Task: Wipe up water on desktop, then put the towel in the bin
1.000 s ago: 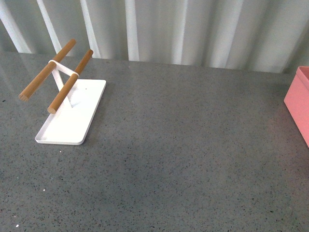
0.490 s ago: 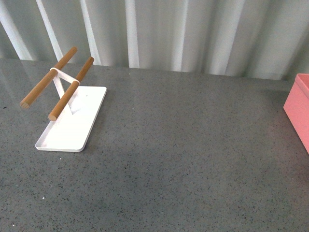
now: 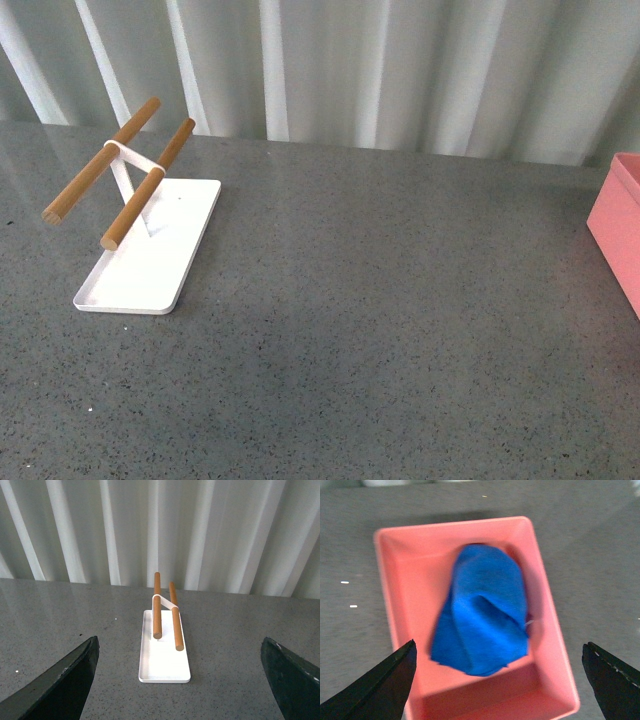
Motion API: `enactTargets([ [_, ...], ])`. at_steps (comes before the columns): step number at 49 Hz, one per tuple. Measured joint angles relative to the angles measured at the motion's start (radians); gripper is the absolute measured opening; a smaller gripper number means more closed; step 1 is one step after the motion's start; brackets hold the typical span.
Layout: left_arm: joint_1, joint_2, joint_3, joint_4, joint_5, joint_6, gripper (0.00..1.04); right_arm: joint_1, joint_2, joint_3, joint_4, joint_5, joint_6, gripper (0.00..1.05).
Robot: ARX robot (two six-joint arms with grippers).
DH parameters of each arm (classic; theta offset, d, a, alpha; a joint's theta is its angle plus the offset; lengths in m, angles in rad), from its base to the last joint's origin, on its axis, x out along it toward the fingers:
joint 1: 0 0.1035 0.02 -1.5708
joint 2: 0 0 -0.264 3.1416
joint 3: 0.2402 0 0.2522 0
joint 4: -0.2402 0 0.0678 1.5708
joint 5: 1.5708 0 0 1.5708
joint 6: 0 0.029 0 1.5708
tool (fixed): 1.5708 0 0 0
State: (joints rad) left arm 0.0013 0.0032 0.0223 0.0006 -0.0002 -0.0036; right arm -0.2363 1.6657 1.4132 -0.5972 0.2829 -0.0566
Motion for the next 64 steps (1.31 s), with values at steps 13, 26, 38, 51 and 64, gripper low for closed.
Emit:
enactTargets([
  [13,0.0,0.0,0.0,0.0,0.0,0.0,0.98,-0.032,0.018,-0.161,0.192,0.176,-0.175,0.98],
  [26,0.0,0.0,0.0,0.0,0.0,0.0,0.98,-0.022,0.019,-0.181,0.195,0.16,-0.196,0.98],
  [38,0.0,0.0,0.0,0.0,0.0,0.0,0.98,-0.01,0.019,-0.18,0.192,0.149,-0.195,0.98],
  [51,0.0,0.0,0.0,0.0,0.0,0.0,0.98,-0.014,0.019,-0.168,0.198,0.133,-0.182,0.98],
  [64,0.0,0.0,0.0,0.0,0.0,0.0,0.98,-0.015,0.017,-0.187,0.211,0.059,-0.139,0.98],
])
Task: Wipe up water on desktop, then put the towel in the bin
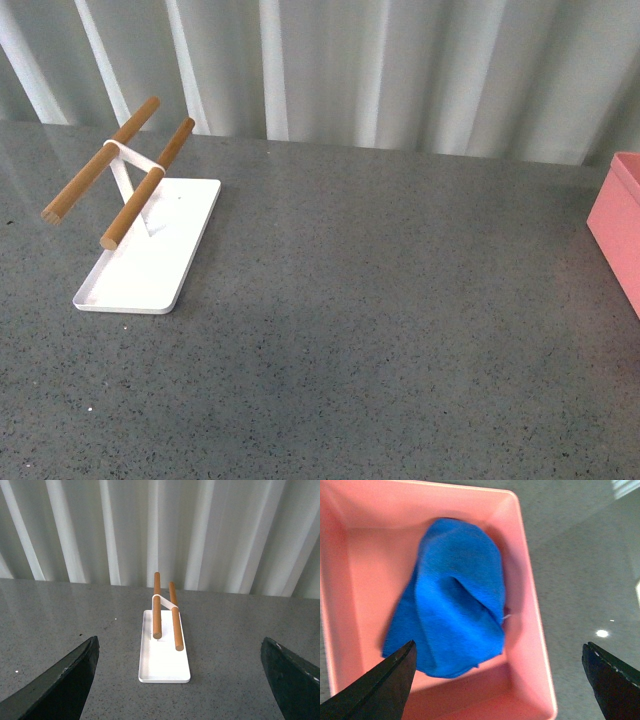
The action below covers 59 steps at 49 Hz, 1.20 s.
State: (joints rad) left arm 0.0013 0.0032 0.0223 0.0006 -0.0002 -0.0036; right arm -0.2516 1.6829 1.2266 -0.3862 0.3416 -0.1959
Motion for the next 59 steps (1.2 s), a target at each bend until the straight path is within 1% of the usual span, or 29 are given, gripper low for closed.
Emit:
enactTargets([
  [2,0.0,0.0,0.0,0.0,0.0,0.0,0.98,0.0,-0.014,-0.012,0.036,-0.053,0.022,0.98],
  [3,0.0,0.0,0.0,0.0,0.0,0.0,0.98,0.002,-0.023,-0.019,0.061,-0.053,0.024,0.98],
  [5,0.0,0.0,0.0,0.0,0.0,0.0,0.98,0.008,-0.069,-0.047,0.163,-0.056,0.028,0.98],
  [11,0.0,0.0,0.0,0.0,0.0,0.0,0.98,0.039,-0.235,-0.053,0.382,-0.033,0.031,0.98],
  [15,0.0,0.0,0.0,0.0,0.0,0.0,0.98,0.087,-0.349,-0.103,0.587,-0.074,-0.008,0.98],
  [17,0.0,0.0,0.0,0.0,0.0,0.0,0.98,0.095,-0.408,-0.127,0.586,-0.22,0.024,0.91],
  [19,0.0,0.0,0.0,0.0,0.0,0.0,0.98,0.11,-0.466,-0.172,0.575,-0.341,0.067,0.84],
  [20,0.0,0.0,0.0,0.0,0.0,0.0,0.98,0.115,-0.483,-0.188,0.575,-0.365,0.079,0.83],
  [22,0.0,0.0,0.0,0.0,0.0,0.0,0.98,0.135,-0.544,-0.258,0.586,-0.417,0.117,0.76],
  [23,0.0,0.0,0.0,0.0,0.0,0.0,0.98,0.14,-0.558,-0.277,0.591,-0.422,0.123,0.74],
  [26,0.0,0.0,0.0,0.0,0.0,0.0,0.98,0.164,-0.631,-0.381,0.633,-0.433,0.148,0.63],
  [27,0.0,0.0,0.0,0.0,0.0,0.0,0.98,0.167,-0.64,-0.397,0.64,-0.433,0.151,0.61],
  [29,0.0,-0.001,0.0,0.0,0.0,0.0,0.98,0.175,-0.691,-0.491,0.685,-0.426,0.165,0.51],
  [34,0.0,-0.001,0.0,0.0,0.0,0.0,0.98,0.183,-0.75,-0.655,0.751,-0.405,0.177,0.29],
  [36,0.0,-0.001,0.0,0.0,0.0,0.0,0.98,0.216,-0.78,-0.722,0.776,-0.351,0.179,0.19],
  [39,0.0,-0.001,0.0,0.0,0.0,0.0,0.98,0.241,-0.824,-0.793,0.805,-0.347,0.179,0.04],
  [46,0.0,-0.001,0.0,0.0,0.0,0.0,0.98,0.25,-0.906,-0.913,0.845,-0.347,0.179,0.03],
  [59,0.0,-0.001,0.0,0.0,0.0,0.0,0.98,0.251,-1.042,-1.061,0.854,-0.347,0.179,0.03],
])
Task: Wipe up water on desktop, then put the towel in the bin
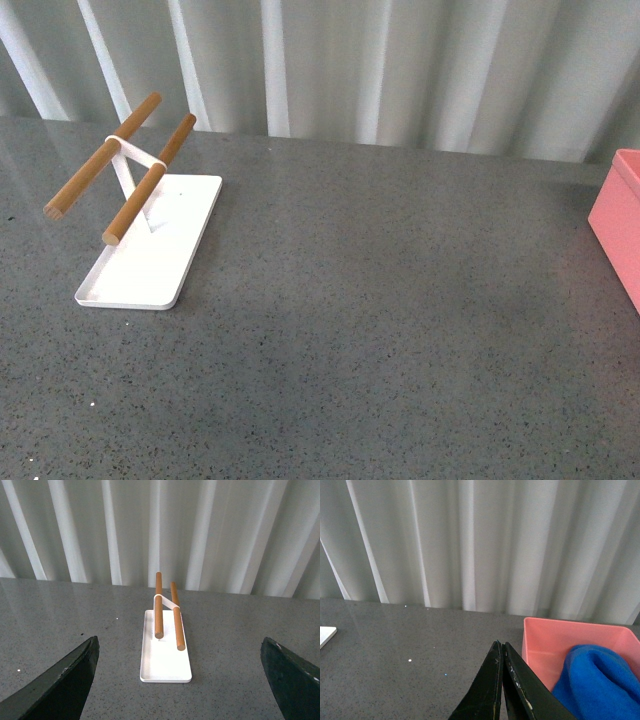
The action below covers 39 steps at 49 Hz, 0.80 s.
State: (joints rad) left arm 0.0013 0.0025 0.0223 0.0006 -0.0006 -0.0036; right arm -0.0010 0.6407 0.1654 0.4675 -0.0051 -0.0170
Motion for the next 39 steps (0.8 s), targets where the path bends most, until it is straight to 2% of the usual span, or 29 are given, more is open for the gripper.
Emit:
enactTargets([
  [39,0.0,0.0,0.0,0.0,0.0,0.0,0.98,0.0,-0.293,-0.134,-0.153,0.002,0.005,0.03],
])
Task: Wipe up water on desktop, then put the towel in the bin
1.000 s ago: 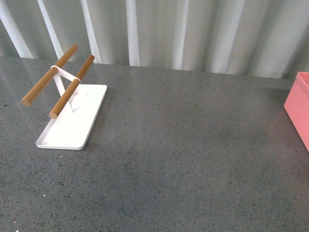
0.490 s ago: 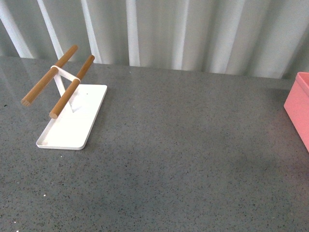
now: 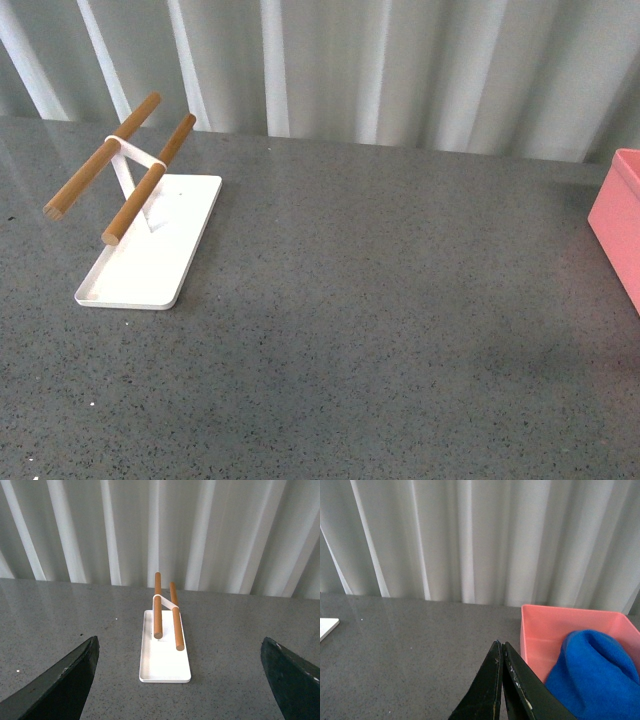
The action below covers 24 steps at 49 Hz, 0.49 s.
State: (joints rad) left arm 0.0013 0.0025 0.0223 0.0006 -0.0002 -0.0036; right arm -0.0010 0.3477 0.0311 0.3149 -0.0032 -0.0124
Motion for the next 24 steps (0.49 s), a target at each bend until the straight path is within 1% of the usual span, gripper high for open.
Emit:
enactTargets([
  [5,0.0,0.0,0.0,0.0,0.0,0.0,0.98,0.0,-0.025,-0.007,0.008,0.001,0.0,0.03],
  [24,0.0,0.0,0.0,0.0,0.0,0.0,0.98,0.0,-0.152,-0.008,-0.116,0.002,0.002,0.03],
])
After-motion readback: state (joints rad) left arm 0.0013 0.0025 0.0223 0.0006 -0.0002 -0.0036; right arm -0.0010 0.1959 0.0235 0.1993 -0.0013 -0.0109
